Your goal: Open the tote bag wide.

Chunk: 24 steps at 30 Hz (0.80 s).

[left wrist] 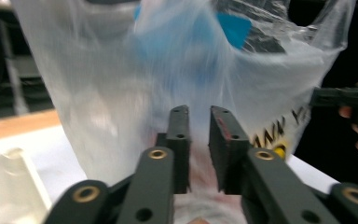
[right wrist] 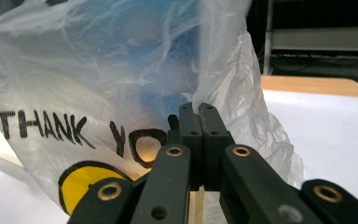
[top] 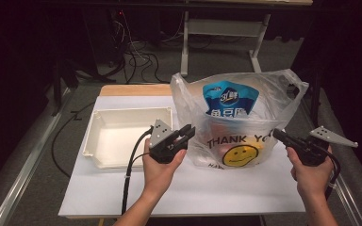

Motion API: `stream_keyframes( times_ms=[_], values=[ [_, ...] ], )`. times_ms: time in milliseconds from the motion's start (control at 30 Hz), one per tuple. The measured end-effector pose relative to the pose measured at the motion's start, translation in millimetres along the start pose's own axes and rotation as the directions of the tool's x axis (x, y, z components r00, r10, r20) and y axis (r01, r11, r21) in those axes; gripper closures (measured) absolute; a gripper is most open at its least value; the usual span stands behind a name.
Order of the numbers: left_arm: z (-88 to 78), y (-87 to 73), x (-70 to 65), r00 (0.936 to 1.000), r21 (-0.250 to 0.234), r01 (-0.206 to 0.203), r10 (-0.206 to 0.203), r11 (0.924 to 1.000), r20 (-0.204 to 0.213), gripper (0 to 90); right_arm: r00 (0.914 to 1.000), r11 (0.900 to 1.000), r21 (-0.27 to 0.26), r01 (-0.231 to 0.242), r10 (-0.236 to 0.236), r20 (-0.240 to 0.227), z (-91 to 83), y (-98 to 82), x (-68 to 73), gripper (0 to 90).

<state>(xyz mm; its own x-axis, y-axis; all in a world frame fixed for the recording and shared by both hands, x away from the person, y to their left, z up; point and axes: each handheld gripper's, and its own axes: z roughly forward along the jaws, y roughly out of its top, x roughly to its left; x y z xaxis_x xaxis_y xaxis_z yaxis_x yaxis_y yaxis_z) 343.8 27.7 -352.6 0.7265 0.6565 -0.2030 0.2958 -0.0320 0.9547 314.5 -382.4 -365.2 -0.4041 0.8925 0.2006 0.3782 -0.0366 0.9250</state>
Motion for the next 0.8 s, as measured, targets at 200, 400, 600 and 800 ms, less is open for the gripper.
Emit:
stream_keyframes(
  times_ms=[200,400,600,800],
  values=[
    [7.8,-22.3,5.0,0.9988,0.055,0.046,-0.045,0.9975,-0.020,87.3,0.9993,0.999,0.052,0.010,-0.012,0.036,3.3,-17.9,-4.6,90.0],
    [7.4,-10.0,-0.6,0.9980,-0.028,0.049,-0.050,0.9984,-0.038,41.2,0.9996,0.998,0.056,0.026,-0.027,0.007,3.0,-24.3,-0.3,90.0],
    [5.7,17.7,-13.1,0.9926,-0.092,-0.008,-0.003,0.9957,-0.122,14.9,0.9985,0.998,0.039,0.053,-0.053,-0.015,2.8,-24.6,8.0,90.0],
    [1.5,47.1,-22.2,0.9958,-0.189,-0.033,0.016,0.9814,-0.090,15.0,0.9941,0.993,0.055,0.107,-0.106,-0.025,4.9,-28.8,17.7,90.0]
  ],
)
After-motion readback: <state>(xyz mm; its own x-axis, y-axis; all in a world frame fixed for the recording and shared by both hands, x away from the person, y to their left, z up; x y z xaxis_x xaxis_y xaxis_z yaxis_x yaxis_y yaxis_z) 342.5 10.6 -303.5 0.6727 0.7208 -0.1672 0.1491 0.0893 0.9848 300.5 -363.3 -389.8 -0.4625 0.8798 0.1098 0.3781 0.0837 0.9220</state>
